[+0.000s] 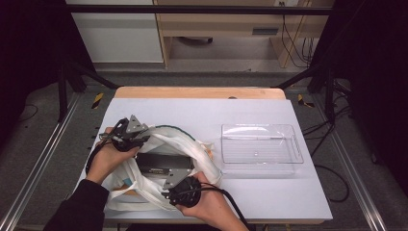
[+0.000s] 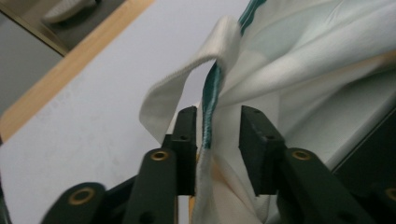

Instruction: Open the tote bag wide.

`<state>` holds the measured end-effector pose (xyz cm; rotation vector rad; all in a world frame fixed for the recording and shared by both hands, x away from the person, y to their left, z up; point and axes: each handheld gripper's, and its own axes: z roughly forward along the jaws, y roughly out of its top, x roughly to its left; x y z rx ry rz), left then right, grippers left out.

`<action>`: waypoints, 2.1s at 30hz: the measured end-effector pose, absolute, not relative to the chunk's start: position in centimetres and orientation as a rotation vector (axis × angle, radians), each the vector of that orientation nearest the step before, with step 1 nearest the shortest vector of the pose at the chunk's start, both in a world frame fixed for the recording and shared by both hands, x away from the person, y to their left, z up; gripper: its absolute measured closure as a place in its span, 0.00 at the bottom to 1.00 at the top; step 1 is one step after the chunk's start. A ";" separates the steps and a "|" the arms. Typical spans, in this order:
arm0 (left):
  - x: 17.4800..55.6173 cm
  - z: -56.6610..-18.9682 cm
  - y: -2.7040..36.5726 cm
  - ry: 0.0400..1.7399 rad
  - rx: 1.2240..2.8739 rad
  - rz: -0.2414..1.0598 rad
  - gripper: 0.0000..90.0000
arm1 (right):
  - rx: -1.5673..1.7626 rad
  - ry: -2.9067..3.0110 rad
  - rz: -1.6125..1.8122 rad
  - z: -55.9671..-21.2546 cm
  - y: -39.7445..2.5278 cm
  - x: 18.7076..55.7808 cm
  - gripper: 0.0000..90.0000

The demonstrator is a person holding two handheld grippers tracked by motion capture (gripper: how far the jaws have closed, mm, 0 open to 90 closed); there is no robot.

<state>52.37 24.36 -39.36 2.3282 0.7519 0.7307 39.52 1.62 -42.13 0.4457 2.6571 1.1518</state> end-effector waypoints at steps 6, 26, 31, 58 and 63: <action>49.7 -37.1 24.6 0.731 2.247 0.808 0.56 | 0.545 2.535 1.200 -39.2 -1.0 39.5 0.70; 42.1 -38.0 27.2 0.866 2.103 0.940 0.36 | 0.928 2.282 1.084 -39.1 -10.7 39.9 0.69; 42.4 -38.9 27.4 0.898 2.106 0.929 0.34 | 0.928 2.315 1.096 -40.3 -10.8 40.2 0.81; 43.2 -41.4 29.5 1.012 2.129 0.846 0.91 | 0.931 2.333 0.927 -43.0 -10.3 40.2 0.90; 42.9 -40.7 30.2 1.015 2.116 0.889 0.91 | 0.939 2.331 0.912 -43.0 -10.5 40.2 0.93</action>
